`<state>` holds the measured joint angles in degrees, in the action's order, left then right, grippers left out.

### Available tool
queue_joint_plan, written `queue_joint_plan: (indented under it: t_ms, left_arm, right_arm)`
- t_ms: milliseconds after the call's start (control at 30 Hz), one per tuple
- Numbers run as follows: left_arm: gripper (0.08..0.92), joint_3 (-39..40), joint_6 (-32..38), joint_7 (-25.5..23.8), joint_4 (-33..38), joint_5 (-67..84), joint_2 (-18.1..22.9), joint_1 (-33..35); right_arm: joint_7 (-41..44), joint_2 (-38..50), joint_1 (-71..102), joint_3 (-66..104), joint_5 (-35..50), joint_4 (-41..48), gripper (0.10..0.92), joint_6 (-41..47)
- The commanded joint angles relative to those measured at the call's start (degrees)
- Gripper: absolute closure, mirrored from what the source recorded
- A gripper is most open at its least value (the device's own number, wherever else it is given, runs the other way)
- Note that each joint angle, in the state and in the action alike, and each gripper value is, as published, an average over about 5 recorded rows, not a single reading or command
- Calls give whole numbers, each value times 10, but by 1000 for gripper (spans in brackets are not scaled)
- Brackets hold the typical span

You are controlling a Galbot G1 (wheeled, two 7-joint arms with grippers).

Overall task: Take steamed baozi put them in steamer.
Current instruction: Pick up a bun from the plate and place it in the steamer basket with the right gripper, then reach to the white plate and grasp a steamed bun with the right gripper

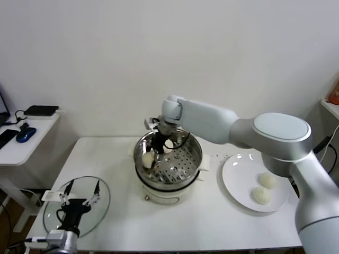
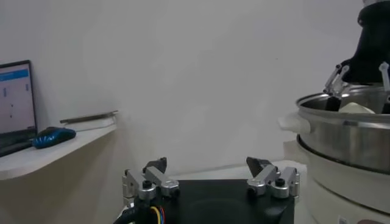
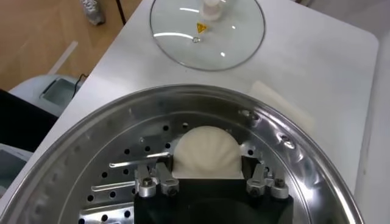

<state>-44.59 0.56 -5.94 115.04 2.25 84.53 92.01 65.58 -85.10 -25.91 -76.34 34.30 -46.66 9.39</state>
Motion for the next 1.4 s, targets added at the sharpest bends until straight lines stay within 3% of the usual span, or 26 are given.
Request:
queue_joint_plan:
  t_ms: [33,333,600,900,1200,1400]
  left_arm:
    - [177,1,-1,0,0,0,1,0]
    - [177,1,0,0,-3,0,1,0]
    - [177,1,0,0,-3,0,2,0]
    - [177,0,0,0,-2,0,1,1]
    - [177,2,0,0,2,-1,1,3]
    - [177,7,-2,0,4,-4,2,2]
  right_arm:
    - [1,-1,2,1,-3,0,324,0]
    - [1,3,3,-1,-10,-4,322,-1]
    - [2,2,3,0,-12,-3,211,-1]
    - [10,33,-30,-1,2,-38,202,0]
    - [21,206,-160,-47,57,-213,203,-3]
    - [41,344,-223,-82,28,-308,203,-28]
